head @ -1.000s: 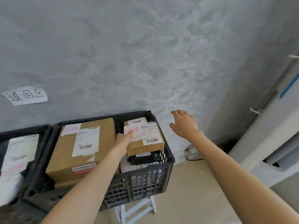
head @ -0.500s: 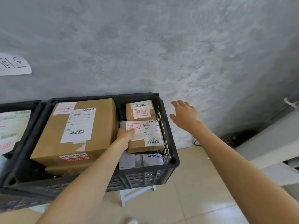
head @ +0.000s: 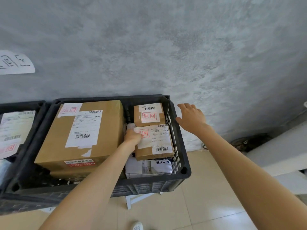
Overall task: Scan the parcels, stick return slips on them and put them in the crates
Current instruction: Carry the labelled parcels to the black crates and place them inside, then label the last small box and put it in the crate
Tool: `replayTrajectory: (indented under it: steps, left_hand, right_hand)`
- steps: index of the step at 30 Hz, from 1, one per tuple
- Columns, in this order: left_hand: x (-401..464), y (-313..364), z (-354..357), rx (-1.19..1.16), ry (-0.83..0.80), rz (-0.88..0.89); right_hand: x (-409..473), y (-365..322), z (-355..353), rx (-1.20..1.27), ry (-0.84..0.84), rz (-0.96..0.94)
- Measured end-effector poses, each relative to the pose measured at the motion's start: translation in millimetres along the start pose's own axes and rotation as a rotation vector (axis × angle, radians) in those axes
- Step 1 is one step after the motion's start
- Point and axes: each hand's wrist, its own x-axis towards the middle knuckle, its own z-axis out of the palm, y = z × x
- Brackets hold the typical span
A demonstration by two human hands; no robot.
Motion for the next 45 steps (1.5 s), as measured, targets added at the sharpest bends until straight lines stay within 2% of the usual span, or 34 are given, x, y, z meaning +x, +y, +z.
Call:
replayTrajectory:
  steps: [6, 8, 11, 15, 18, 20, 22, 25, 35, 45]
  left_hand:
    - [-20.3, 37.9, -26.5, 0.064, -0.014, 0.127]
    - [-28.1, 65.5, -44.8, 0.025, 0.023, 0.194]
    - [-41.3, 112.8, -86.1, 0.118, 0.128, 0.354]
    - [-69.6, 170.8, -142.8, 0.408, 0.258, 0.611]
    - [-92.8, 198.4, -176.0, 0.73, 0.36, 0.799]
    - [-104.4, 208.4, -192.3, 0.904, 0.419, 0.864]
    - [-115.4, 213.7, -207.6, 1.027, 0.47, 0.89]
    - [-126.6, 221.5, -235.9, 1.087, 0.536, 0.91]
    - [-140.6, 202.1, -314.8, 1.045, 0.666, 0.794]
    - [-199.0, 160.6, -376.3, 0.982, 0.882, 0.597]
  right_hand:
    - [-3.5, -6.4, -36.7, 0.004, -0.001, -0.026]
    - [-3.5, -9.5, -59.9, -0.002, 0.023, -0.044]
    - [-0.4, -17.9, -103.2, -0.023, 0.096, -0.071]
    - [4.4, -42.0, -163.7, -0.043, 0.221, -0.121]
    - [6.3, -69.7, -195.7, -0.053, 0.286, -0.176]
    - [8.4, -89.2, -207.8, -0.069, 0.306, -0.211]
    - [12.2, -105.9, -216.7, -0.091, 0.308, -0.24]
    - [20.3, -127.1, -234.5, -0.112, 0.325, -0.26]
    - [35.6, -210.6, -245.7, -0.128, 0.367, -0.375]
    - [21.9, -289.9, -267.5, -0.118, 0.464, -0.624]
